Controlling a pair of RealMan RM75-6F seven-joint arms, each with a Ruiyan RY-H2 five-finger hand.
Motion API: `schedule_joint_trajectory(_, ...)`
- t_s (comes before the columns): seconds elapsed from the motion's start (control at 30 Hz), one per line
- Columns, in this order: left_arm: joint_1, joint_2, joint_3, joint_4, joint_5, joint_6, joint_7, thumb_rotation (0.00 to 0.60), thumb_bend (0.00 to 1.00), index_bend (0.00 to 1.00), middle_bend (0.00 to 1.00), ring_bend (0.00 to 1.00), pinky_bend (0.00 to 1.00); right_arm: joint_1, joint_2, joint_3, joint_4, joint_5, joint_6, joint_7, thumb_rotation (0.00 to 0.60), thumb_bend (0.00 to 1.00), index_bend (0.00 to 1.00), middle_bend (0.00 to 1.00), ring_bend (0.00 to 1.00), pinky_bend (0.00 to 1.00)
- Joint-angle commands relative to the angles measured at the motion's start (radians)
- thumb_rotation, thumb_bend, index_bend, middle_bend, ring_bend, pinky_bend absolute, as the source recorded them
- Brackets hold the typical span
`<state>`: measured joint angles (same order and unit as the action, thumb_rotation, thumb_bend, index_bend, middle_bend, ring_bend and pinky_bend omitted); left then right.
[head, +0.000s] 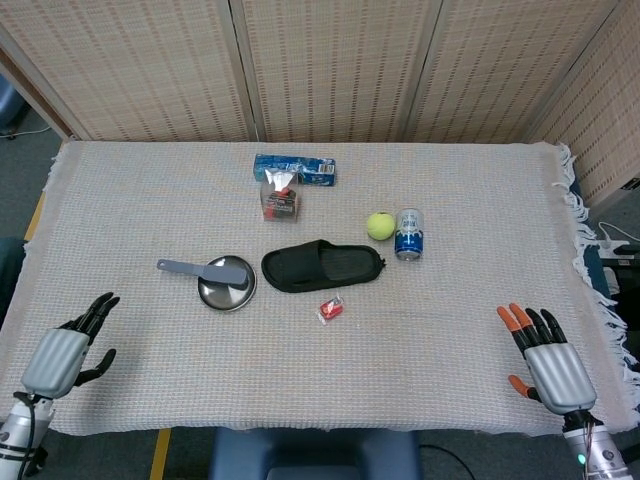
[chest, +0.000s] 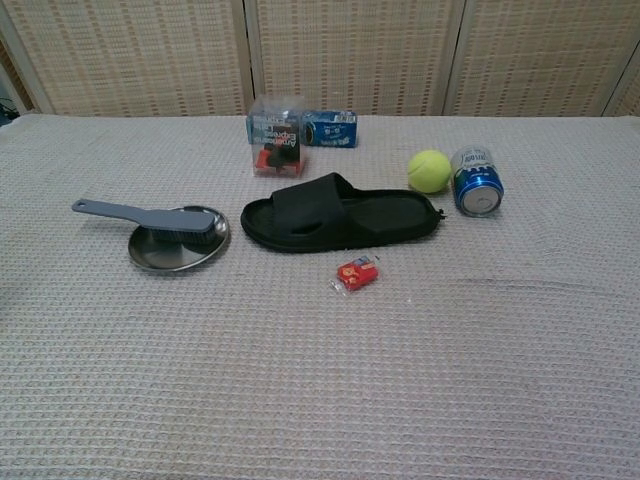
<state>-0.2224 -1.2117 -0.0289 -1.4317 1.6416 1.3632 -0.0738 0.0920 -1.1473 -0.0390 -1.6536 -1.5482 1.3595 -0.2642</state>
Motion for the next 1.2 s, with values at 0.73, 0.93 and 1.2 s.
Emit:
schedule_joint_trajectory(0.73, -0.418, -0.379, -0.142, 0.296, -0.192, -0.440, 0.236, 0.600, 0.40, 0.15, 0.13, 0.77, 0.99, 0.014, -0.009, 0.016, 0.019, 0.071, -0.046, -0.017, 0.600, 0.10, 0.00, 0.00, 0.00, 0.00)
schedule_joint_trajectory(0.93, -0.451, -0.429, -0.143, 0.393, -0.214, -0.451, 0.234, 0.600, 0.40, 0.16, 0.20, 0.77, 1.00, 0.019, -0.010, 0.017, 0.020, 0.088, -0.062, -0.021, 0.600, 0.10, 0.00, 0.00, 0.00, 0.00)
schedule_joint_trajectory(1.2, -0.483, -0.462, -0.132, 0.480, -0.227, -0.469, 0.218, 0.600, 0.40, 0.19, 0.23, 0.79, 1.00, 0.023, -0.007, 0.015, 0.015, 0.103, -0.076, -0.021, 0.600, 0.10, 0.00, 0.00, 0.00, 0.00)
